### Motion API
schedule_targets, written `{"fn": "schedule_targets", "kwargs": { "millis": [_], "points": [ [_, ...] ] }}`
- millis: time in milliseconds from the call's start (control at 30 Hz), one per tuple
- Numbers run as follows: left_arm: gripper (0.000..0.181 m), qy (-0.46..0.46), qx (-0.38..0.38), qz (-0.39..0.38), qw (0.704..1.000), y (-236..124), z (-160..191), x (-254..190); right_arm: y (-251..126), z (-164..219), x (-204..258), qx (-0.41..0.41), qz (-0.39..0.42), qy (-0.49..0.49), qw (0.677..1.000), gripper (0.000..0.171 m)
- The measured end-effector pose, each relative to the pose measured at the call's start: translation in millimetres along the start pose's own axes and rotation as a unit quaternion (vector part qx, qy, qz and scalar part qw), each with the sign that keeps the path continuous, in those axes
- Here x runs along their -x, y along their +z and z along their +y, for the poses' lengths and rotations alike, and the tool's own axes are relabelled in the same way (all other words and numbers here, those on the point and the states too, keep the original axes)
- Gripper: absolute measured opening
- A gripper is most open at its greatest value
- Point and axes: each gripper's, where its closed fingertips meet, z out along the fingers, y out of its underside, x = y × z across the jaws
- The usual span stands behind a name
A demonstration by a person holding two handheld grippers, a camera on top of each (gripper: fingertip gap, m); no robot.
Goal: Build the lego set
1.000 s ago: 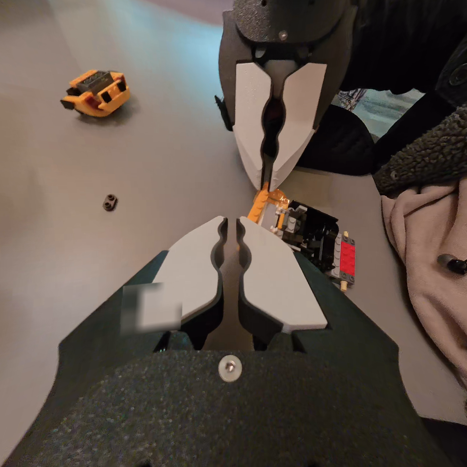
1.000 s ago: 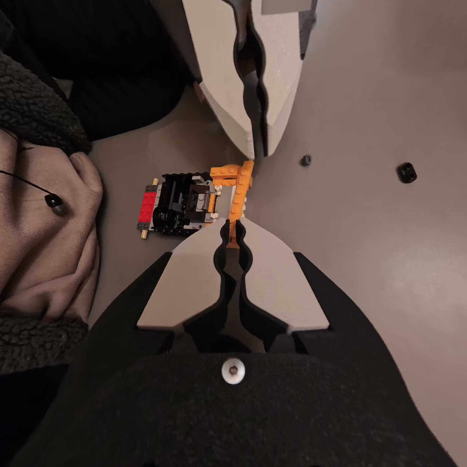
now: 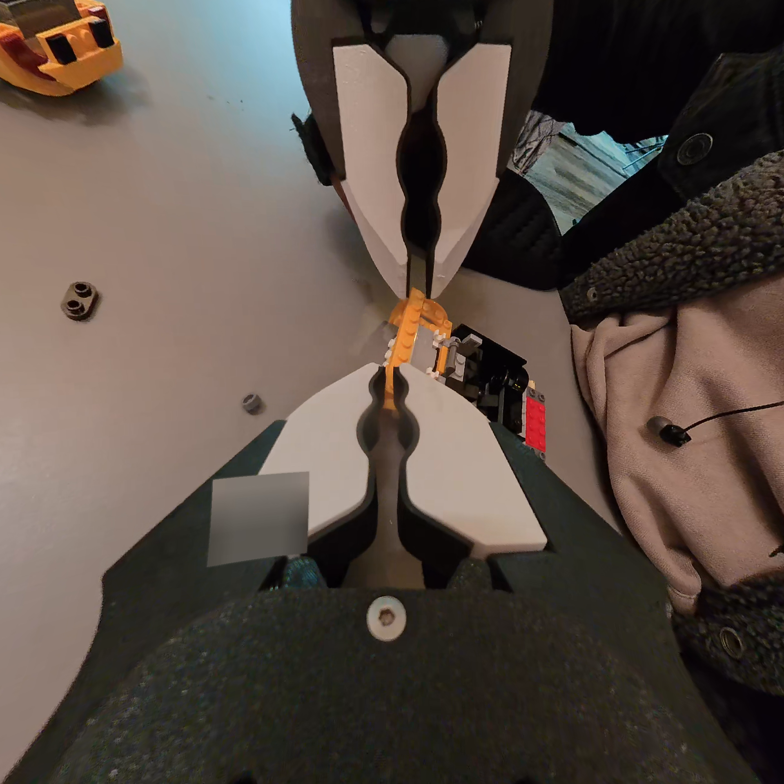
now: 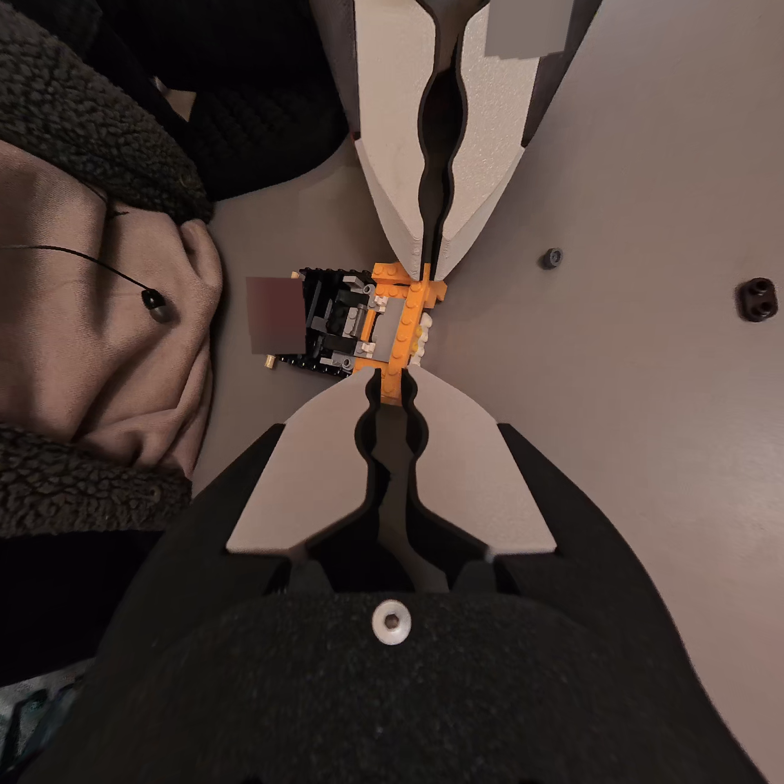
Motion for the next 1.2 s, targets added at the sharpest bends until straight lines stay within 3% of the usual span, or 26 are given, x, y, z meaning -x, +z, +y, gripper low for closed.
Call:
{"fn": "schedule_targets", "kwargs": {
  "millis": [267,600,1200],
  "points": [
    [0.003,0.004,0.005,-0.008,1.0,0,0,0,4,2,-3,0.015,-0.03,0.029,0.999,0.006],
    [0.002,0.032,0.019,-0.039,0.999,1,1,0,4,4,-7,0.061,0.032,-0.026,0.997,0.0],
    [0.005,0.045,0.04,-0.007,0.998,7,9,-15,11,3,11,0.057,-0.024,-0.014,0.998,0.007]
  ]
}}
